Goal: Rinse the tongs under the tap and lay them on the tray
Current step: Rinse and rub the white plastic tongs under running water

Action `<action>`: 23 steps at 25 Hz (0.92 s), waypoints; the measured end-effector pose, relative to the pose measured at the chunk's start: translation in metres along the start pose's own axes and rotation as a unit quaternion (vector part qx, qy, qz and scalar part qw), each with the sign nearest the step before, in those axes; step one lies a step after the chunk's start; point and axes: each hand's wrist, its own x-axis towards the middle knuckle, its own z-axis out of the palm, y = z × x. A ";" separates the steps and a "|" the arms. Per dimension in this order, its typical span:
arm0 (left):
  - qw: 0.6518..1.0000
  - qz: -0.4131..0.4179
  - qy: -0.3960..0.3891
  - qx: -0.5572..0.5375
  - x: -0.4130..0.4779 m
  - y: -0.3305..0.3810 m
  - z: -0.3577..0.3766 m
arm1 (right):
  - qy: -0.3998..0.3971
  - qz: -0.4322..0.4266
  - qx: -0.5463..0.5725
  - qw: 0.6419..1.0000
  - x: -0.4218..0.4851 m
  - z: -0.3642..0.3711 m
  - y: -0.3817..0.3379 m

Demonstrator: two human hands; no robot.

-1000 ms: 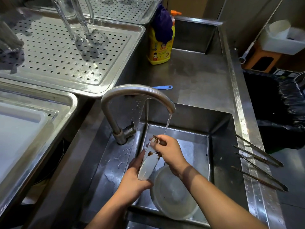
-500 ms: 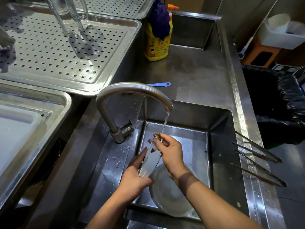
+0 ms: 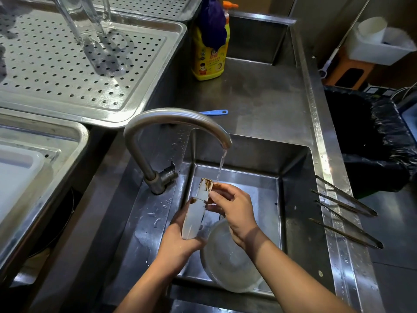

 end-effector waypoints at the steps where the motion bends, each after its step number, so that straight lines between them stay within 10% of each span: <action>1: 1.000 -0.006 0.000 -0.006 0.000 0.000 0.000 | 0.001 0.001 0.009 1.000 0.000 -0.002 -0.001; 23: 0.999 0.005 -0.013 0.039 0.035 -0.009 0.023 | 0.052 0.033 -0.168 0.984 0.037 0.003 0.009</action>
